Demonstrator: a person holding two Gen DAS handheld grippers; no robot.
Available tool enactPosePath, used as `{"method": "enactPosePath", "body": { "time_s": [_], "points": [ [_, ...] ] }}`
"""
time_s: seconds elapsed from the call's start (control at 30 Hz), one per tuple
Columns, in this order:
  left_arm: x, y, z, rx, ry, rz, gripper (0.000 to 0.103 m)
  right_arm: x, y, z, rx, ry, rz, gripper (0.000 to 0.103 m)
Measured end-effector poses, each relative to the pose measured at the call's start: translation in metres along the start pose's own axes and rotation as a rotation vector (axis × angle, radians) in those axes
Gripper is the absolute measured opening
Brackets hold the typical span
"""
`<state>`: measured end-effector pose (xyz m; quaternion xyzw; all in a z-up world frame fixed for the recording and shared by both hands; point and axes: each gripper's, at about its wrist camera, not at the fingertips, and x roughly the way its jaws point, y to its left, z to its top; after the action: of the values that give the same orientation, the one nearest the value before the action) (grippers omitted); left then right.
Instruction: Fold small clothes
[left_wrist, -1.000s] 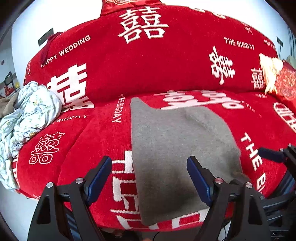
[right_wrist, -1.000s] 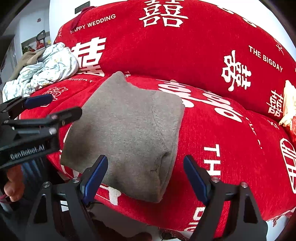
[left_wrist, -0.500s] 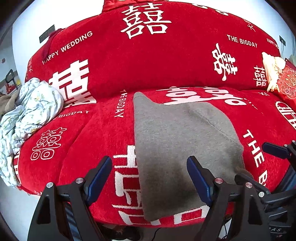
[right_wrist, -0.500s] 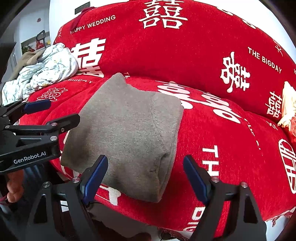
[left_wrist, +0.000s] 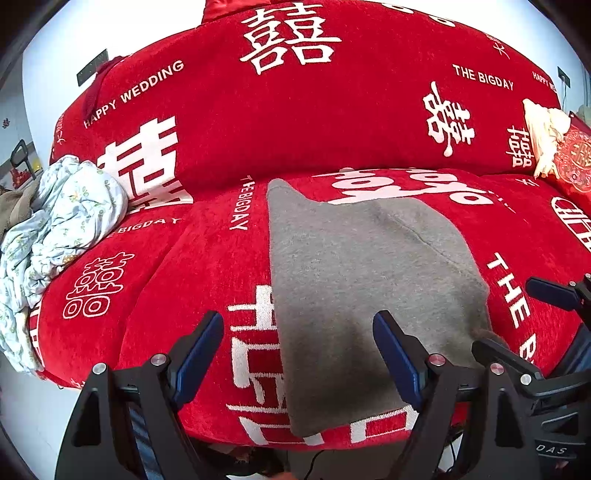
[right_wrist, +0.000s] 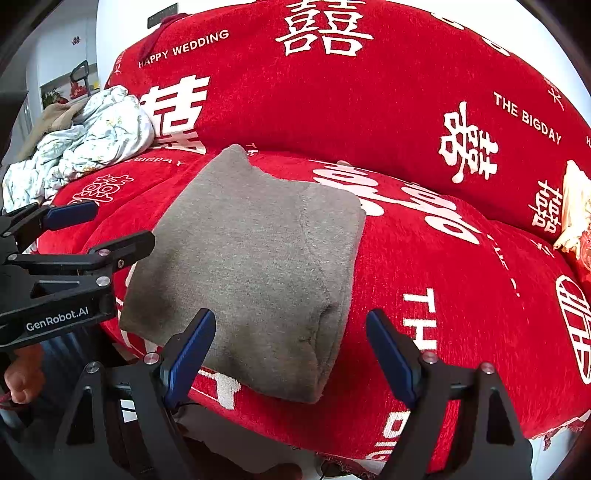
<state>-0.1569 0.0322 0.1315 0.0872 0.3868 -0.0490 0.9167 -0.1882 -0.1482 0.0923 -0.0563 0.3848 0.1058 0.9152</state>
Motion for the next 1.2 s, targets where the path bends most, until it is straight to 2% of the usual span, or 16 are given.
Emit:
{"method": "enactPosePath", "body": {
  "time_s": [1.2],
  "points": [
    [0.0004, 0.0010, -0.0008, -0.002, 0.007, 0.011, 0.084, 0.0000, 0.0022, -0.0008, -0.001, 0.004, 0.001, 0.086]
  ]
}}
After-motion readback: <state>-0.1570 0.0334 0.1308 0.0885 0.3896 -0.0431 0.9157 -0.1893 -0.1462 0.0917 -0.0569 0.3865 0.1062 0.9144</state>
